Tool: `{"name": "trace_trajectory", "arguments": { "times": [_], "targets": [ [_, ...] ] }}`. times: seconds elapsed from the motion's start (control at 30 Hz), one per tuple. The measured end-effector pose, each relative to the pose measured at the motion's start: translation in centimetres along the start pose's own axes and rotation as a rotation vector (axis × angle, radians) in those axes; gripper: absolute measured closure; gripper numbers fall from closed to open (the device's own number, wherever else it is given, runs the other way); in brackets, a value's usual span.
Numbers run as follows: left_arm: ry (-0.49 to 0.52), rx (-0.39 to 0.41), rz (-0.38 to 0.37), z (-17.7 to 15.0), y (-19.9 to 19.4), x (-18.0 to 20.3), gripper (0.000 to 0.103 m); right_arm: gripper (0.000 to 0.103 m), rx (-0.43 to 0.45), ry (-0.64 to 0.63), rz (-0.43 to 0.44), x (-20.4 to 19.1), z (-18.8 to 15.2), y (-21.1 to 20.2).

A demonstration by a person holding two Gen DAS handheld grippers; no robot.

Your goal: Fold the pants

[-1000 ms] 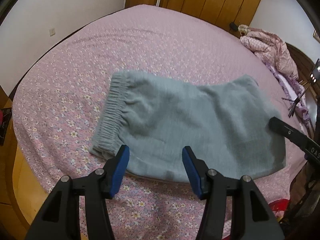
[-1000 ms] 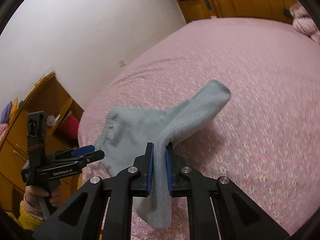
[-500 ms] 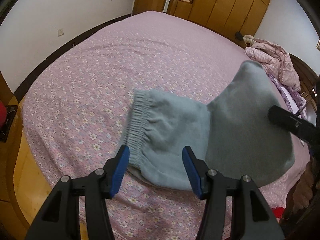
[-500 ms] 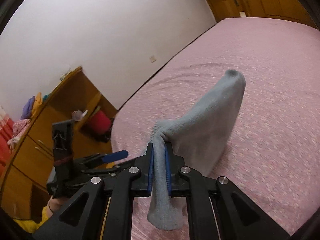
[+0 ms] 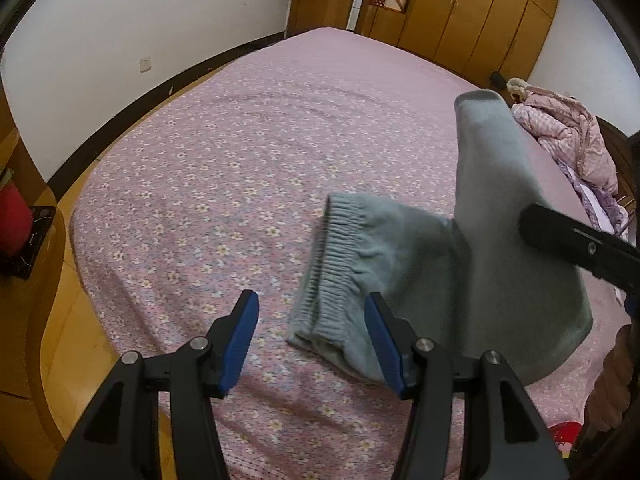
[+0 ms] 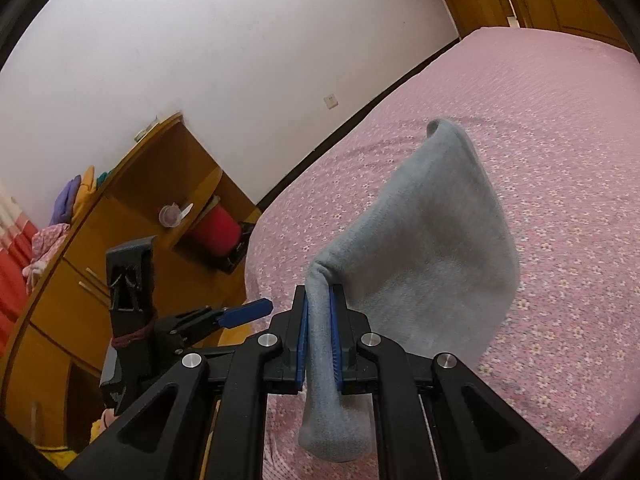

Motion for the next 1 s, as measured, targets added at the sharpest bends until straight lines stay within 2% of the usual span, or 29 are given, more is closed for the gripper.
{"name": "trace_trajectory", "arguments": {
  "times": [0.3, 0.53, 0.63, 0.67, 0.7, 0.8, 0.87, 1.0],
  "targets": [
    [-0.023, 0.038, 0.048, 0.0, -0.7, -2.2, 0.045, 0.092, -0.051, -0.02, 0.024, -0.5, -0.4, 3.7],
    [-0.1, 0.039, 0.058, -0.8, -0.4, -3.7, 0.045, 0.091, -0.14, -0.06, 0.009, -0.4, -1.5, 7.7],
    [-0.11, 0.031, 0.054, -1.1, -0.4, -4.0, 0.045, 0.078, -0.122, -0.025, 0.026, -0.7, -1.2, 7.5],
    [-0.105, 0.032, 0.058, -1.1, -0.5, -4.0, 0.045, 0.071, -0.113, -0.019, 0.038, -1.0, -1.1, 7.2],
    [-0.1, 0.036, 0.065, -1.1, -0.7, -4.0, 0.045, 0.069, -0.101, -0.019, 0.043, -1.0, -0.9, 6.6],
    [-0.106, 0.052, 0.062, -0.7, -1.3, -3.9, 0.045, 0.069, -0.067, -0.033, 0.014, -0.7, -0.7, 5.0],
    [-0.111, 0.067, 0.042, -0.4, -1.8, -3.6, 0.045, 0.067, -0.053, -0.016, -0.038, 0.7, -1.1, 3.7],
    [-0.112, 0.064, -0.054, 0.2, -1.7, -1.7, 0.04, 0.061, -0.045, 0.023, -0.156, 4.2, -2.7, 2.1]
  ]
}}
Point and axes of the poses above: each gripper's, at about its wrist camera, not at the fingertips, and y roughly the way its jaws point, x to its right, z to its top, the point moved 8 cm from there along y, roughly the way its jaws point, and after that the axes turned 3 degrees about x, right-handed, at the moved point
